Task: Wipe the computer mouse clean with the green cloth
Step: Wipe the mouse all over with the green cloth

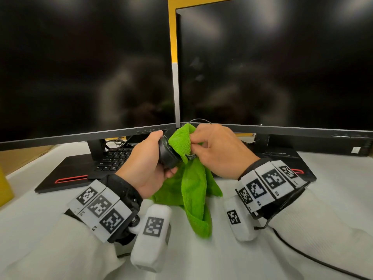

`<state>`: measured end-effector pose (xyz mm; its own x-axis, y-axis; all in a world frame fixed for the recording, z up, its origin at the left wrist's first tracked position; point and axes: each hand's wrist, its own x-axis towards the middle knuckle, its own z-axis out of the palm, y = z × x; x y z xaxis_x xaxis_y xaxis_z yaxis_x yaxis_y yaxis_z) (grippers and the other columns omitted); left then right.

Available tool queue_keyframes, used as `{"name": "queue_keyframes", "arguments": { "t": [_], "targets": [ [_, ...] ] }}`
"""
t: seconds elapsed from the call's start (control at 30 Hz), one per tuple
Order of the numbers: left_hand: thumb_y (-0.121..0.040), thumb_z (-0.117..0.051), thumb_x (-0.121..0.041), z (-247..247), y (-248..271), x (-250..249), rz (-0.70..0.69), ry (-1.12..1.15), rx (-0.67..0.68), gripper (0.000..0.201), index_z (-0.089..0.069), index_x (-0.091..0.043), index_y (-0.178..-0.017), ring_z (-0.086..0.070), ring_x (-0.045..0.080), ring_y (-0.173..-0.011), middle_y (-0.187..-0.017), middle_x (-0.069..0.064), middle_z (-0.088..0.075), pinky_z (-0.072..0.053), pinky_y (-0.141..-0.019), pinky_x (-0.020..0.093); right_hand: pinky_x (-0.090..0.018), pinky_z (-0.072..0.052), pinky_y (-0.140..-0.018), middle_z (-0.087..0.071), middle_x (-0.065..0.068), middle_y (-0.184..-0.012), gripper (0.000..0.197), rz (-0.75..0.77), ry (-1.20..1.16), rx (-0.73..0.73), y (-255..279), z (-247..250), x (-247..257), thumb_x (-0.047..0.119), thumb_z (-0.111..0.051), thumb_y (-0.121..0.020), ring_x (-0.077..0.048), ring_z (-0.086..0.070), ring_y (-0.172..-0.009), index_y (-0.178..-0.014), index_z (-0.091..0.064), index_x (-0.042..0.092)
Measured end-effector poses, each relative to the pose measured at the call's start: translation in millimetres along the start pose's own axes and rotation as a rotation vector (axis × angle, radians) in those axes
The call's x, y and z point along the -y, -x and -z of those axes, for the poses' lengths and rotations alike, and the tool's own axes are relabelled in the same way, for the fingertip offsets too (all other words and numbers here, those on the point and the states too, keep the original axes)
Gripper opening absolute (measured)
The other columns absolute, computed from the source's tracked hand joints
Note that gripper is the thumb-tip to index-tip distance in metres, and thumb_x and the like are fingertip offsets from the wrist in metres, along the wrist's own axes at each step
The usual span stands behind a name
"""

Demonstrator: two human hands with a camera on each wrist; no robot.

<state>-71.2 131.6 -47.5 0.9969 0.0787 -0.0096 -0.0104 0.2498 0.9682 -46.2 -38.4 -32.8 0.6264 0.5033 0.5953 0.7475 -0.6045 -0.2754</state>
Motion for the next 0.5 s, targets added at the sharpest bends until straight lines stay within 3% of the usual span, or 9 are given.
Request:
{"name": "queue_keyframes", "arguments": {
  "t": [0.07,0.2,0.3,0.37,0.43,0.5],
  "targets": [
    [-0.108,-0.040,-0.042,-2.3,-0.1,0.6,0.002,-0.019,-0.024,0.036,-0.058,-0.011,-0.113,-0.042,0.023,-0.046,-0.062,0.008,-0.051,-0.026,-0.047,0.026,-0.034,-0.042,-0.073,-0.054,0.002,-0.076,0.024,-0.011,0.005,0.014,-1.2,-1.4,2.0,0.012,-0.060,-0.094,-0.020,-0.054,-0.077,-0.071,-0.068,0.011],
    [-0.108,-0.042,-0.039,-6.4,3.6,-0.2,-0.027,-0.006,-0.050,0.036,-0.060,-0.010,-0.094,-0.042,0.023,-0.047,-0.054,0.005,-0.050,-0.024,-0.049,0.027,-0.033,-0.038,-0.069,-0.047,0.008,-0.068,0.037,-0.020,-0.122,0.007,-3.5,-2.6,-1.2,0.010,-0.062,-0.092,-0.011,-0.048,-0.067,-0.059,-0.056,0.025],
    [-0.107,-0.044,-0.037,-7.9,5.8,0.6,-0.035,0.018,-0.067,0.036,-0.059,-0.013,-0.085,-0.042,0.023,-0.050,-0.056,0.006,-0.050,-0.024,-0.051,0.029,-0.039,-0.047,-0.073,-0.054,0.008,-0.073,0.022,-0.008,-0.210,0.007,-2.5,-6.1,-4.5,0.013,-0.063,-0.093,-0.014,-0.053,-0.072,-0.074,-0.073,0.010],
    [-0.107,-0.044,-0.038,-6.8,5.1,0.2,-0.032,0.030,-0.070,0.034,-0.060,-0.014,-0.090,-0.043,0.023,-0.050,-0.061,0.007,-0.051,-0.025,-0.050,0.028,-0.039,-0.049,-0.075,-0.054,0.010,-0.074,0.020,0.006,-0.225,-0.004,-1.8,-8.6,-4.3,0.015,-0.063,-0.094,-0.016,-0.055,-0.075,-0.079,-0.076,0.009],
    [-0.106,-0.044,-0.039,-4.6,4.2,-1.3,-0.013,0.047,-0.064,0.031,-0.062,-0.015,-0.101,-0.046,0.022,-0.050,-0.065,0.007,-0.053,-0.028,-0.048,0.026,-0.042,-0.048,-0.074,-0.050,0.011,-0.072,0.024,0.026,-0.196,-0.025,-1.7,-9.2,-1.1,0.015,-0.062,-0.093,-0.016,-0.054,-0.075,-0.071,-0.069,0.009],
    [-0.105,-0.044,-0.039,-1.9,4.2,-2.5,0.022,0.048,-0.030,0.029,-0.061,-0.016,-0.109,-0.048,0.022,-0.050,-0.067,0.007,-0.055,-0.032,-0.043,0.024,-0.038,-0.043,-0.071,-0.047,0.012,-0.070,0.029,0.026,-0.171,-0.035,-1.2,-6.7,0.5,0.016,-0.059,-0.092,-0.014,-0.051,-0.072,-0.063,-0.060,0.020]
  ]
}}
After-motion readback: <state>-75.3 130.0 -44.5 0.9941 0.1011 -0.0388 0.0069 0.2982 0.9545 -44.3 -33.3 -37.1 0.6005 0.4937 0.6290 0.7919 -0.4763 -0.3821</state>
